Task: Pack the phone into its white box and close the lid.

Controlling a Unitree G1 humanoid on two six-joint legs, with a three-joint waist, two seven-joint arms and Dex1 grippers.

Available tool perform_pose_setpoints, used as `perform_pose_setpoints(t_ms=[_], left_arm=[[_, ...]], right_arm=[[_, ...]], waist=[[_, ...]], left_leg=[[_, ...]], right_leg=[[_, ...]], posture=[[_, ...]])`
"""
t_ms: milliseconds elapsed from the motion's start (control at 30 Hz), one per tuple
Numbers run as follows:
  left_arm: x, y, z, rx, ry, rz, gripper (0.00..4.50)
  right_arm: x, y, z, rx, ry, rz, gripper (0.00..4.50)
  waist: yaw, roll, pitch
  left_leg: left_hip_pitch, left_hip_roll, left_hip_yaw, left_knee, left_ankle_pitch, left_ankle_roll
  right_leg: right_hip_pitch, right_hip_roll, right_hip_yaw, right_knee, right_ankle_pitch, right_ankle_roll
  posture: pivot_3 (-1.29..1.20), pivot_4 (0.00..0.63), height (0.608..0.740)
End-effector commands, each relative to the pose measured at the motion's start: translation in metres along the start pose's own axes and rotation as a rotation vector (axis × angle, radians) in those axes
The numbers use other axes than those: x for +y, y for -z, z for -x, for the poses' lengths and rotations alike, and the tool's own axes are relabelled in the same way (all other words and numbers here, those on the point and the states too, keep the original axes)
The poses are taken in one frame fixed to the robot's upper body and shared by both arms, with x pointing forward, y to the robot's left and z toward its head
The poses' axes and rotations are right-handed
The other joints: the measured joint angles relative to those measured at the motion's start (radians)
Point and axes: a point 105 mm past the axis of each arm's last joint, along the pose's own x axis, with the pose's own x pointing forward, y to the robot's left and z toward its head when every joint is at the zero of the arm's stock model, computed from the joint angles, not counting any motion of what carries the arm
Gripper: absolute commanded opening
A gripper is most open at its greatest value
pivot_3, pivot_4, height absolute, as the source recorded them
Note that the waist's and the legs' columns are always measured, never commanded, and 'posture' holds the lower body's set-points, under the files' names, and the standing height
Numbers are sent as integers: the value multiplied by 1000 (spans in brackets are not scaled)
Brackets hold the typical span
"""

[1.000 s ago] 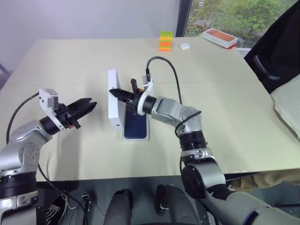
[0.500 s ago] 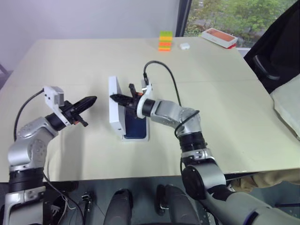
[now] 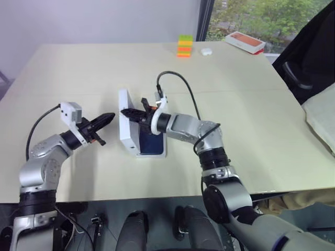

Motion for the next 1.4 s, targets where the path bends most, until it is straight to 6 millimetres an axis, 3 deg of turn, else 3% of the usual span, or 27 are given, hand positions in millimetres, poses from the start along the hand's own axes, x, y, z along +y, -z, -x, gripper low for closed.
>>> perform_pose_setpoints(t_ms=[33,133,167,300,433,467,567,733,833,967,1167,1400], left_arm=[[-3,3,-3,-4,10,-24,0],[-6,6,-6,-6,17,-25,0],[-6,5,-8,-18,17,-28,0],[-6,2,-11,-40,20,-31,0],[-9,1,-13,-49,30,-31,0],[-11,1,-14,-50,33,-25,0],[-15,5,-19,-50,48,-7,0],[-28,14,-35,-54,86,15,0],[-37,14,-44,-67,120,43,0],[-45,16,-47,-61,150,55,0],[-38,9,-44,-73,138,76,0],[-39,6,-47,-82,131,71,0]], right_arm=[[-38,41,-6,6,-8,-245,2889],[-38,36,-5,-8,-6,-225,4302],[-34,32,-4,-18,-11,-203,4446],[-26,18,11,-31,10,14,4446],[-25,4,46,-32,27,246,4446],[-23,-4,55,-57,23,267,4446],[-19,-33,90,-86,96,544,4446],[11,-60,118,-162,5,674,4446],[23,-62,124,-172,-14,810,4446],[7,-52,123,-95,69,1092,4446],[1,-59,129,-96,91,1255,4446],[-7,-60,127,-76,112,1292,4446]], waist=[[0,0,0],[1,0,0],[1,0,0],[2,-1,-1],[3,0,-1],[2,0,-1],[7,0,-1],[1,0,-1],[2,0,-1],[4,-1,-1],[5,-1,-1],[5,-1,-1]], left_leg=[[0,0,0,0,0,0],[0,0,0,0,0,0],[0,0,0,0,0,0],[0,0,0,0,0,0],[-1,0,0,0,0,0],[0,-1,0,0,0,0],[0,-2,1,3,0,0],[1,-2,1,2,0,1],[1,0,1,1,0,1],[1,-1,1,1,0,1],[1,-2,1,2,0,1],[1,-2,1,2,0,1]], right_leg=[[0,0,0,0,0,0],[0,0,0,0,0,0],[0,0,0,0,0,0],[0,0,0,0,0,0],[1,-1,-1,-1,0,0],[0,-2,1,-1,0,1],[2,-2,1,-1,1,3],[2,1,2,-2,1,2],[0,3,2,-1,2,2],[1,2,1,-1,2,2],[1,1,1,-1,2,2],[1,1,1,-1,2,2]], posture=[[0,150,740],[0,150,740],[0,150,740],[0,150,740],[0,150,740],[0,150,740],[0,150,740],[0,150,740],[0,150,740],[0,150,740],[0,150,740],[0,150,740]])
